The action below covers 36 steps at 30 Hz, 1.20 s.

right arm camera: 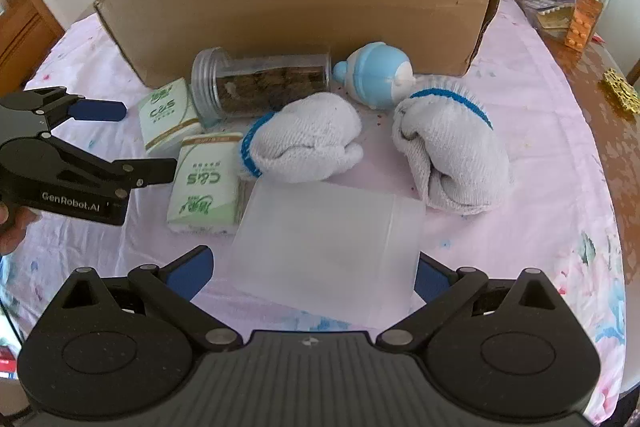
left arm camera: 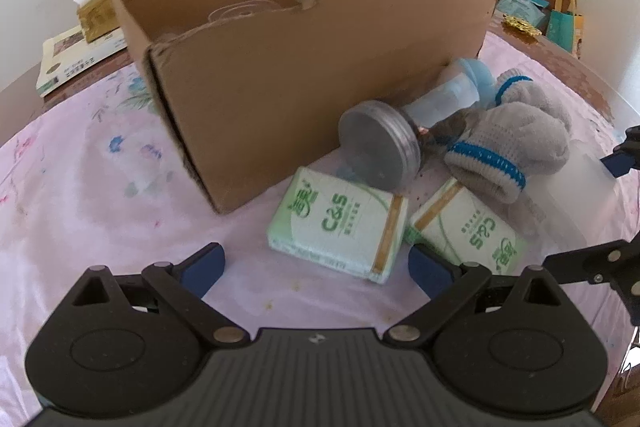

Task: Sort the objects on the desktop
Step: 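Move left tool to a C&S tissue pack while right tool approaches the plastic bag, then grasp the C&S tissue pack with left tool while right tool grasps the plastic bag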

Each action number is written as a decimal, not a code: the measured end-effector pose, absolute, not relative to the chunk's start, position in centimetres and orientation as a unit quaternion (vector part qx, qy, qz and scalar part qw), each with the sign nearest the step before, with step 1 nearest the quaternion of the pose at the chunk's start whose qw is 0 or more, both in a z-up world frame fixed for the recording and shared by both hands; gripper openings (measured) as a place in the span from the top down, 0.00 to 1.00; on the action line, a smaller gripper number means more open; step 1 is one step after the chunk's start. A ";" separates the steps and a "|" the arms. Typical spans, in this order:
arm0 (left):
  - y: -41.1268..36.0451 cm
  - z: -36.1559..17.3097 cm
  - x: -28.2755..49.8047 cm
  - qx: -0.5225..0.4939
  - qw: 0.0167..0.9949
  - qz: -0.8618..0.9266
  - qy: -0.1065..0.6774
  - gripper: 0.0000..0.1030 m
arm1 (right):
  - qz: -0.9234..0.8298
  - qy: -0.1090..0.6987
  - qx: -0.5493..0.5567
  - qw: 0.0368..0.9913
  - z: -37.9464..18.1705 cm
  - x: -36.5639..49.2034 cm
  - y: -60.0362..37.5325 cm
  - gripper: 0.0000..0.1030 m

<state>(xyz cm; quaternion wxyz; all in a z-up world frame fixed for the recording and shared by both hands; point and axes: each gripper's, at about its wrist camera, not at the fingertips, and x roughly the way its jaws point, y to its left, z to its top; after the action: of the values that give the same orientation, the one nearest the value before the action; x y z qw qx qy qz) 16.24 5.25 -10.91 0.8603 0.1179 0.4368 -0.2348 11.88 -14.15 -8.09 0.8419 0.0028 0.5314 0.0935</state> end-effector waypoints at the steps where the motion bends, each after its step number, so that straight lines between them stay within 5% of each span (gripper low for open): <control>1: 5.1 -11.0 16.3 0.118 0.861 -0.238 0.434 0.05 | 0.091 0.531 0.003 0.842 -8.1 12.0 -14.1 0.00; 16: 4.7 -10.7 17.2 0.124 0.863 -0.281 0.401 0.32 | 0.060 0.527 -0.005 0.848 -7.8 12.3 -14.1 0.00; 29: 5.3 -10.2 16.8 0.115 0.860 -0.284 0.409 0.33 | 0.038 0.528 -0.023 0.848 -7.5 13.3 -13.0 0.01; 36: 5.9 -9.8 16.9 0.101 0.860 -0.276 0.418 0.33 | 0.038 0.539 -0.012 0.841 -7.6 13.3 -13.8 0.12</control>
<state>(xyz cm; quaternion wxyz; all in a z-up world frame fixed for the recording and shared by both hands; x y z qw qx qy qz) 16.85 5.94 -9.78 0.8598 0.1010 0.4178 -0.2756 13.35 -13.83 -7.57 0.8415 -0.0125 0.5388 0.0379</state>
